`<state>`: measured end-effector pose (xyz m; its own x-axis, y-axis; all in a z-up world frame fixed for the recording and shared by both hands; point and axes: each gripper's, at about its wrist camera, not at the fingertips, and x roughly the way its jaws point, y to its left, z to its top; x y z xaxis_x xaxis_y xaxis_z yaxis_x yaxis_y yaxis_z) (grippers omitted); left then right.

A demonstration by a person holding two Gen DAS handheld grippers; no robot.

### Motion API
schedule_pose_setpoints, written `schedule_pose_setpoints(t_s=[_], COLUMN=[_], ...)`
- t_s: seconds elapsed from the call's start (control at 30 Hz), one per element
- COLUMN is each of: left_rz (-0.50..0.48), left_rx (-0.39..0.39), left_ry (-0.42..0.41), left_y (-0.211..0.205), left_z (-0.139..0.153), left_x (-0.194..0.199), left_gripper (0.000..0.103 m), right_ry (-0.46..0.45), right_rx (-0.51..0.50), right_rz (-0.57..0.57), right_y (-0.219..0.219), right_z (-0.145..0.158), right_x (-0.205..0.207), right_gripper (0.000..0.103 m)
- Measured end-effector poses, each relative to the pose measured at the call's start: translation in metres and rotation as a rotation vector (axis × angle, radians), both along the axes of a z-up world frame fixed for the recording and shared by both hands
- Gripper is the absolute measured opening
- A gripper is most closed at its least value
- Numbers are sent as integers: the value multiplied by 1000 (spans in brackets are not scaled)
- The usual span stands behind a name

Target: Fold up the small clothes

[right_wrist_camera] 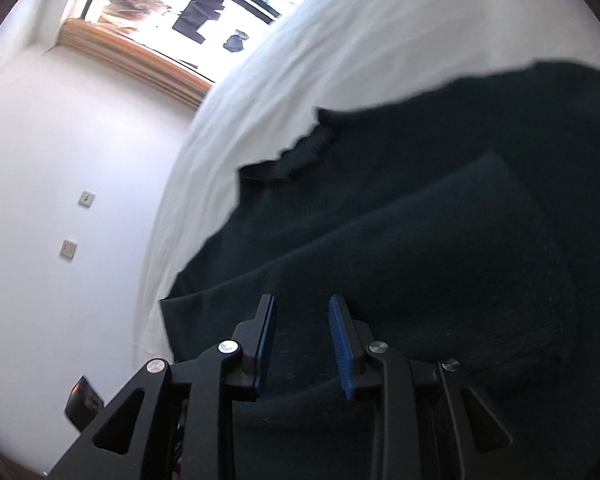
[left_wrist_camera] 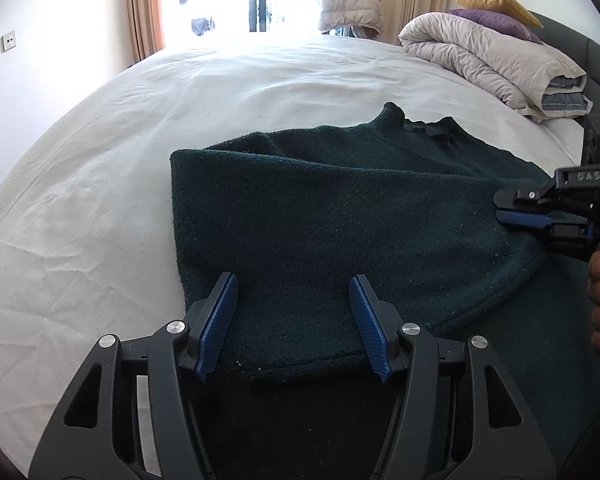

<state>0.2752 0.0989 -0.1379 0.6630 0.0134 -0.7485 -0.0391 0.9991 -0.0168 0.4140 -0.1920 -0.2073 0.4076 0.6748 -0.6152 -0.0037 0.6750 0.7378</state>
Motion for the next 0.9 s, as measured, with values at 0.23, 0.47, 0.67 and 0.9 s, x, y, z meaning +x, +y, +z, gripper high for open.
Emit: schedule_pose_setpoints(t_s=[0.23,0.47,0.67,0.9], left_rz=[1,1,3,5], left_rx=[9,18,38,52], left_ry=[-6,-7,-7,-6], left_y=[-3,-3,-5,-7], left_z=[-1,-1,-2,-2], left_x=[2,2,2,3], left_gripper=[58,58,58,58], right_ry=[-44,-176,-95,-48], right_rx=[103,47,179,262], right_rz=[-274,-622,-955,-1021], right_y=[-117,-272,-414,-462], right_z=[-15,32,6,-17], right_x=[-23,-105,-192,-200], right_gripper=[0,66,69,47])
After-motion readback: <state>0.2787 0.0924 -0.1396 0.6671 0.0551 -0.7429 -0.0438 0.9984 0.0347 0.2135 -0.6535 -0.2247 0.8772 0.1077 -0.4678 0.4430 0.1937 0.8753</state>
